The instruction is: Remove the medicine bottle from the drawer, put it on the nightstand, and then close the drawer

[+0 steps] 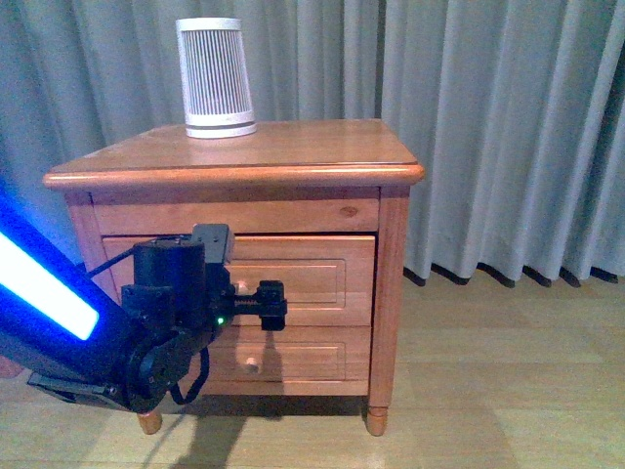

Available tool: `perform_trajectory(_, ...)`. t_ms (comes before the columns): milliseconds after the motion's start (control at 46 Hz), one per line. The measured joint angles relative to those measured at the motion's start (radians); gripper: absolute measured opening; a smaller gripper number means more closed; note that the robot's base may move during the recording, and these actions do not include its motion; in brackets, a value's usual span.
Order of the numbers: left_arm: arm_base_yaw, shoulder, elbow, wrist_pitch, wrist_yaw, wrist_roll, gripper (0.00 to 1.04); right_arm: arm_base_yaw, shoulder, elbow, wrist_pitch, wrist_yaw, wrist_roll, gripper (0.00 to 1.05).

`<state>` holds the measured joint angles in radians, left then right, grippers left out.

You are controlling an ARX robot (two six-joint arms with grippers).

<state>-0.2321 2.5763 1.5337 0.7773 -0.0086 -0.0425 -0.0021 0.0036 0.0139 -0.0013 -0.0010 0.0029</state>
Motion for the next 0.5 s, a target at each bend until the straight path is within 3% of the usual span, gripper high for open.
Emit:
perform_trajectory(217,-0.010,0.022,0.050,-0.026,-0.005,-0.003,0.97,0.000,0.000,0.000,0.000,0.000,0.000,0.98)
perform_trajectory(499,-0.012,0.046,0.087,-0.045,-0.023,-0.003,0.45,0.000,0.000,0.000,0.000,0.000,0.000,0.98)
